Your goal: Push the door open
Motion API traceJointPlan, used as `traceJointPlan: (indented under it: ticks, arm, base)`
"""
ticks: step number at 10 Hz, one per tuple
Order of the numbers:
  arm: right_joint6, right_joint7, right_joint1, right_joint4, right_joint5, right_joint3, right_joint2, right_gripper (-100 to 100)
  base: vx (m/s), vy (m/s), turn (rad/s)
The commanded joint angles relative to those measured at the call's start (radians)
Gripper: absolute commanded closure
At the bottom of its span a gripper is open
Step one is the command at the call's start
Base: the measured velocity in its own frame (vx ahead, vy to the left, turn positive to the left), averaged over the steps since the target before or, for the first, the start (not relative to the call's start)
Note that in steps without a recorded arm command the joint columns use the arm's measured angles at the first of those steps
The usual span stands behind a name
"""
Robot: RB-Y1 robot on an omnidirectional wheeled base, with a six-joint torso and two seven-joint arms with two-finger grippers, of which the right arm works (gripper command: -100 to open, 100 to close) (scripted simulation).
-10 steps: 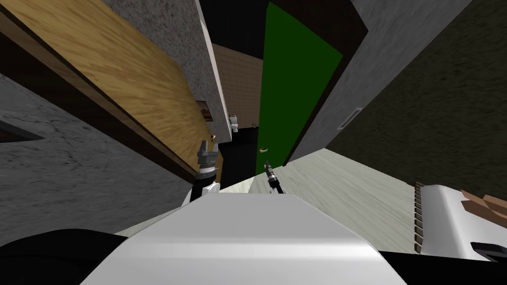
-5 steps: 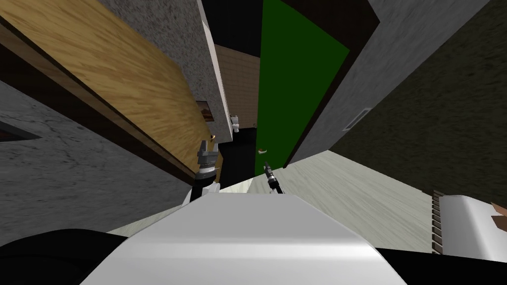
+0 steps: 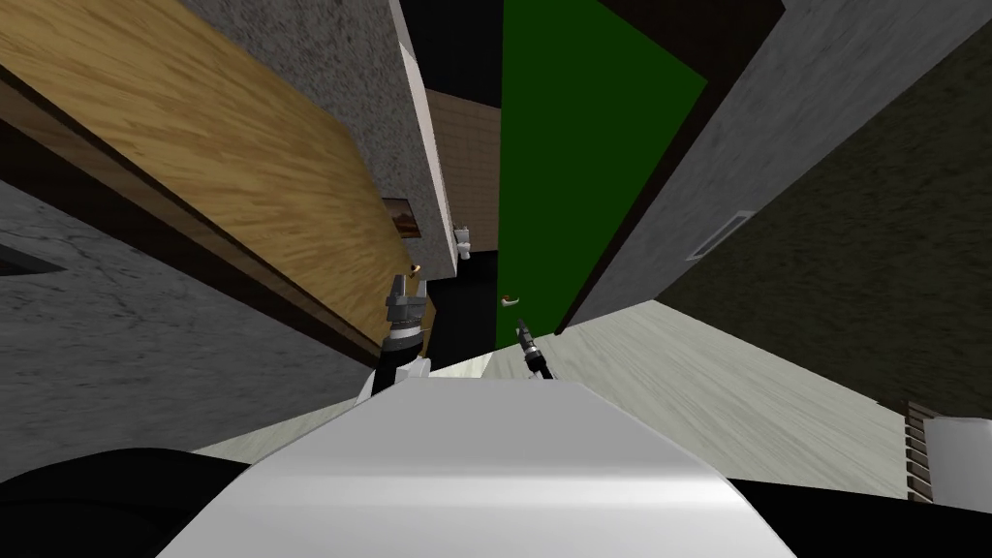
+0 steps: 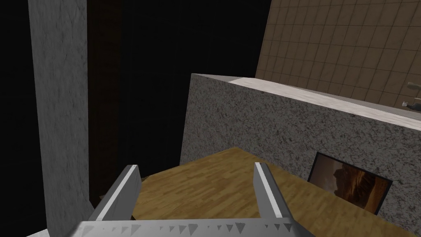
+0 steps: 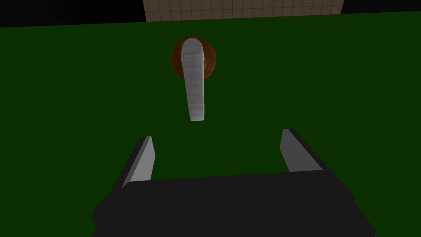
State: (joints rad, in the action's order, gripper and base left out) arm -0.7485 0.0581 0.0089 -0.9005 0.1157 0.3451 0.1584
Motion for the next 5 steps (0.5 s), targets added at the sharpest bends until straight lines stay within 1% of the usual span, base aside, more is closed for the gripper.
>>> traceJointPlan:
  ticks: [1, 2, 3, 5]
  arm:
    - [-0.005, 0.003, -0.011, 0.031, 0.005, 0.008, 0.0, -100]
    - [-0.005, 0.005, -0.013, 0.026, 0.004, 0.004, 0.002, -100]
    - [-0.01, 0.004, -0.016, 0.036, 0.005, 0.0, -0.001, -100]
    - [-0.013, 0.003, -0.017, 0.042, 0.005, -0.003, -0.004, -100]
  base:
    - [0.112, -0.135, 0.086]
    - [0.048, -0.063, 0.026]
    - [0.118, 0.001, 0.027]
    - [0.187, 0.026, 0.031]
